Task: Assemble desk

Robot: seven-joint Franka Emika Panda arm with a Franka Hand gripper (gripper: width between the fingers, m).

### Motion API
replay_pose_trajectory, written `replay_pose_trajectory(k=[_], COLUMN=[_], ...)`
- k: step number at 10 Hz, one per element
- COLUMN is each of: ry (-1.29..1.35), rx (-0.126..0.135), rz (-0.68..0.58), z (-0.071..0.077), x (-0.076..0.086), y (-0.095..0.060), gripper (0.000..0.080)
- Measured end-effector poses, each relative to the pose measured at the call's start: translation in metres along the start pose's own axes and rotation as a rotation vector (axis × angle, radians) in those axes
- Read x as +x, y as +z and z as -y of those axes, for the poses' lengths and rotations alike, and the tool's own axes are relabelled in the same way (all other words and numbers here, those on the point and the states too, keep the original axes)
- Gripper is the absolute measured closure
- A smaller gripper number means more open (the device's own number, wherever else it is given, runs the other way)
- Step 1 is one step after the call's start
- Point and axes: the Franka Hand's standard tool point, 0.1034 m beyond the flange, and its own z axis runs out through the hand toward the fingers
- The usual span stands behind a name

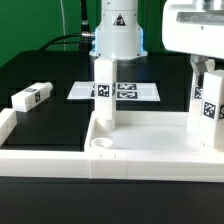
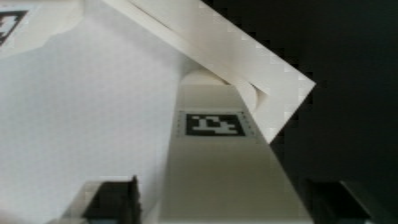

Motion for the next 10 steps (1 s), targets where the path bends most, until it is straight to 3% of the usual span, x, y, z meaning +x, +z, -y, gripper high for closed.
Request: replay_pose_trajectory(k=[1, 2, 3, 10], ry=[-0.016, -0.129, -0.224, -0.811], rx=[-0.001, -0.001, 0.001, -0.008], rz=[0.001, -0.001, -0.001, -0.007], z=[0.0004, 0.0011, 0.002, 0.0029], x=[-0.0005, -0.0005, -0.0015, -0.0044], y=[-0.0003, -0.0013, -0.0022, -0.0013], gripper=[0.0224, 0.0224, 0.0165, 0.0151])
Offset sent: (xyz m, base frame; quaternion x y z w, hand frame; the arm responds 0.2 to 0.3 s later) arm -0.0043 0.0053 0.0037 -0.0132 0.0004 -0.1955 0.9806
